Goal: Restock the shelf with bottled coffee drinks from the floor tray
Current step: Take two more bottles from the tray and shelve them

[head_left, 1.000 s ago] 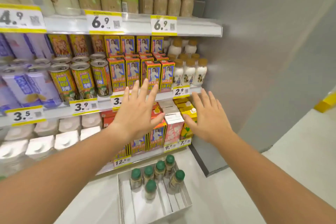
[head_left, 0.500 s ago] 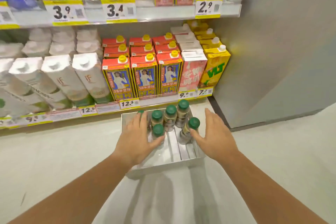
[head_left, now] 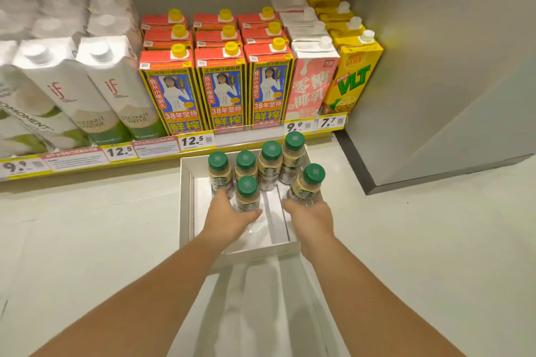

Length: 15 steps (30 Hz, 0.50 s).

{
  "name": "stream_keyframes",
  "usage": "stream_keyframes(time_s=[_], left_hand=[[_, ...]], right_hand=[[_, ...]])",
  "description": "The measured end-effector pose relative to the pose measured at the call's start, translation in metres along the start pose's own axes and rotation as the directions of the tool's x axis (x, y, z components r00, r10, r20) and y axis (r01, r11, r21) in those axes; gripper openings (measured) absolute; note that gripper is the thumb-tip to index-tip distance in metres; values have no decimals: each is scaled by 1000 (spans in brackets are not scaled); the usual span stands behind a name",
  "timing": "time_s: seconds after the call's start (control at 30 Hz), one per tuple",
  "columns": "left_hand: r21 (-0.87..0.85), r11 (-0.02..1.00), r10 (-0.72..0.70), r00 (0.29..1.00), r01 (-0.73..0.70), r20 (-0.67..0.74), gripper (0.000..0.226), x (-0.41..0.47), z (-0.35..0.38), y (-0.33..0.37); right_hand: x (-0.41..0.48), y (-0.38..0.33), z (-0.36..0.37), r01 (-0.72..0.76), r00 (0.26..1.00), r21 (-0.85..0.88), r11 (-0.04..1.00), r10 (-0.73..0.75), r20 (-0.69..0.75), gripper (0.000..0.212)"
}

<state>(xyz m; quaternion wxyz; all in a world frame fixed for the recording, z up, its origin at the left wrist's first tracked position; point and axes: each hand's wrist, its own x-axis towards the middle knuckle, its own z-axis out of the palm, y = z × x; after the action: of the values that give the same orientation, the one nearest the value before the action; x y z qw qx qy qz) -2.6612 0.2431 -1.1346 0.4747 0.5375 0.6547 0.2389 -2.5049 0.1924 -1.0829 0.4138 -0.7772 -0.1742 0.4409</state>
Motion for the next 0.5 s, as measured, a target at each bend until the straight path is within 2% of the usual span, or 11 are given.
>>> stream_keyframes(time_s=[0.13, 0.27, 0.37, 0.5], left_hand=[[16, 1000, 19, 1000, -19, 5, 71, 13, 5, -7], [-14, 999, 39, 999, -39, 8, 57, 19, 11, -15], [-50, 997, 55, 998, -55, 11, 52, 22, 12, -16], [-70, 993, 100, 995, -98, 24, 49, 21, 0, -17]], right_hand=[[15, 0, 16, -28, 995, 103, 994, 38, -93, 57], [28, 5, 33, 33, 966, 134, 990, 3, -260, 43], [35, 6, 39, 104, 946, 68, 992, -77, -316, 39], [36, 6, 34, 239, 920, -66, 969, -247, -303, 32]])
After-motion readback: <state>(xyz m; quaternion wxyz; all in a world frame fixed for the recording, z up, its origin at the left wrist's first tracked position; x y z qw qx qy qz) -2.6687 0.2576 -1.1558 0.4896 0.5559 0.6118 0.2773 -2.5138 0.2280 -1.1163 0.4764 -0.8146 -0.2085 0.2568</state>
